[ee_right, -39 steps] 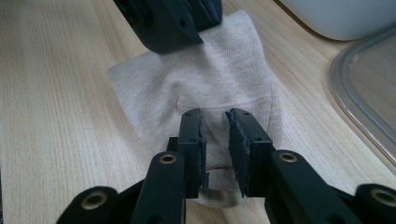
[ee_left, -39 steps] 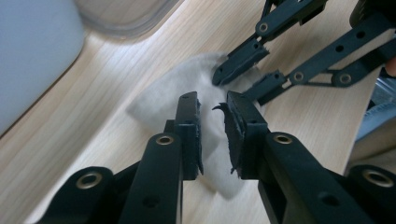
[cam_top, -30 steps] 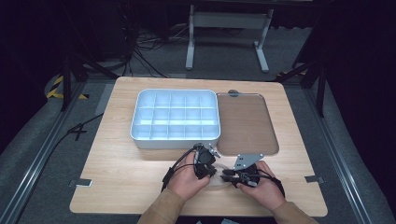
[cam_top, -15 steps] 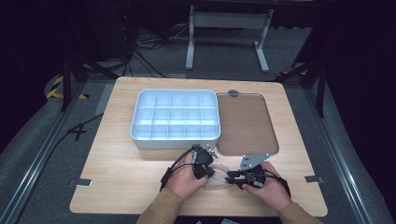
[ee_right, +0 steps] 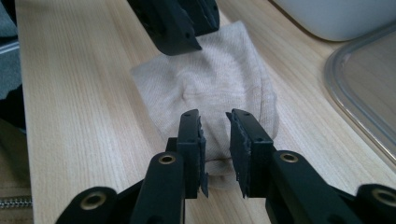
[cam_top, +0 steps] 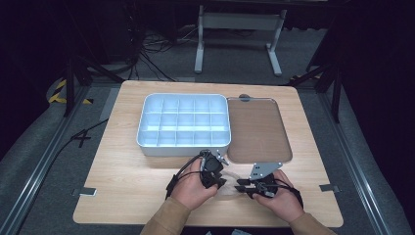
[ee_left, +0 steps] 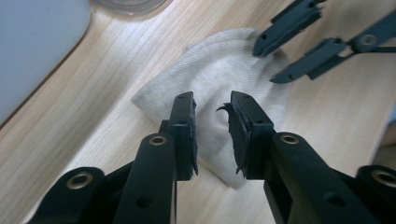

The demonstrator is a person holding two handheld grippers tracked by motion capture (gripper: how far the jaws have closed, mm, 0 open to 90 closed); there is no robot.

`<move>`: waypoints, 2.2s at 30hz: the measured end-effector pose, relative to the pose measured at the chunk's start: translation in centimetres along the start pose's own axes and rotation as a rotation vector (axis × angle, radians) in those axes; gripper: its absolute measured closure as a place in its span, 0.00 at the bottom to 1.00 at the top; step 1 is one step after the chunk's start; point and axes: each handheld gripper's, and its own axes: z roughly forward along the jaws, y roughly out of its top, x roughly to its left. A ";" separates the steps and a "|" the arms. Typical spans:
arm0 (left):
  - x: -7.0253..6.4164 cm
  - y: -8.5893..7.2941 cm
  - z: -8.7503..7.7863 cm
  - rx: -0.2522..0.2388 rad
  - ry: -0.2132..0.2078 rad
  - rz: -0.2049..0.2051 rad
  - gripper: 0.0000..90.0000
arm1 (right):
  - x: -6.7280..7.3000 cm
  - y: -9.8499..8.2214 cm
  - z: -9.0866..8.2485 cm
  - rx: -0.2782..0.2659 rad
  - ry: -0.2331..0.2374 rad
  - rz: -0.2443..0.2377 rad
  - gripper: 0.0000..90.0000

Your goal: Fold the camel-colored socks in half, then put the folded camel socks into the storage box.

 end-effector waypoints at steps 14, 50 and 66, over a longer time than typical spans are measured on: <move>0.4 -0.6 -2.3 0.021 -0.030 -0.021 0.73 | 0.2 0.5 -0.7 -0.058 -0.004 0.033 0.81; 2.0 -2.9 0.4 0.107 0.037 -0.014 0.82 | -0.5 0.6 2.2 0.004 0.020 0.062 1.00; 1.4 -1.3 1.9 0.135 0.073 0.075 0.78 | -0.2 -0.1 2.2 -0.038 -0.001 0.022 1.00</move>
